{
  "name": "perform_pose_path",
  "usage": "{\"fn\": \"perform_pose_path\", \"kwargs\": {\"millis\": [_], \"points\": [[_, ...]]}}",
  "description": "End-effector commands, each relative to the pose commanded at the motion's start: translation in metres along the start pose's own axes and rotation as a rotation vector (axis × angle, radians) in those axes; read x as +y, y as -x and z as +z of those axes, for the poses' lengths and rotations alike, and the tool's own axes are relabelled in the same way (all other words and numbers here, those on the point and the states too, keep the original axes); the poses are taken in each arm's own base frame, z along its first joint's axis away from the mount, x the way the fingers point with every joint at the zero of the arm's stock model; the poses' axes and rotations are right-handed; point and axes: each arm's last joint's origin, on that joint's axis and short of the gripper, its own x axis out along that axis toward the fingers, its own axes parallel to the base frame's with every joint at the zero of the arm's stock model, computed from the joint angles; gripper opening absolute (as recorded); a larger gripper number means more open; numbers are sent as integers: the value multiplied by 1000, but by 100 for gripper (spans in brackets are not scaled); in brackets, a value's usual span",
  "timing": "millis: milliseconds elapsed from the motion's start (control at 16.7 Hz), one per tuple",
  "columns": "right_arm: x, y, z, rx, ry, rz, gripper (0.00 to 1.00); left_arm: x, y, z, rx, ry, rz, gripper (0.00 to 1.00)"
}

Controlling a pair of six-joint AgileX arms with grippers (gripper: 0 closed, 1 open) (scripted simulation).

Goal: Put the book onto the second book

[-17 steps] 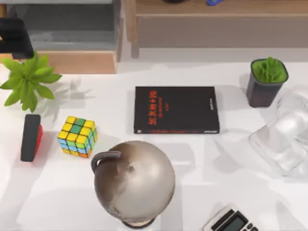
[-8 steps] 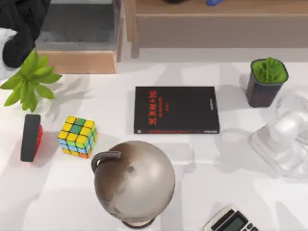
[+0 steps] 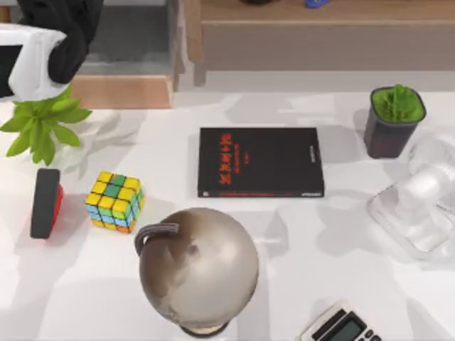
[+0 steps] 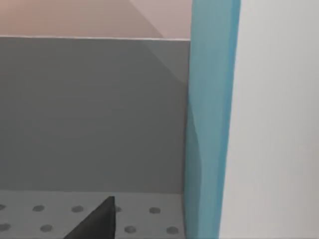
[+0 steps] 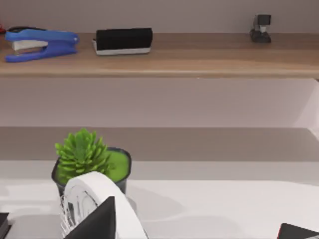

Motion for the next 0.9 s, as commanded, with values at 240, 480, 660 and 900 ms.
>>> {"fn": "perform_pose_path", "kwargs": {"millis": [240, 480, 660, 900], "points": [[0, 0, 0, 0, 0, 0, 100, 3, -3, 0, 1, 0, 1, 100], [0, 0, 0, 0, 0, 0, 100, 7, -21, 1, -1, -1, 3, 100], [0, 0, 0, 0, 0, 0, 100, 1, -30, 0, 0, 0, 0, 100], [0, 0, 0, 0, 0, 0, 100, 0, -30, 0, 0, 0, 0, 100]]}}
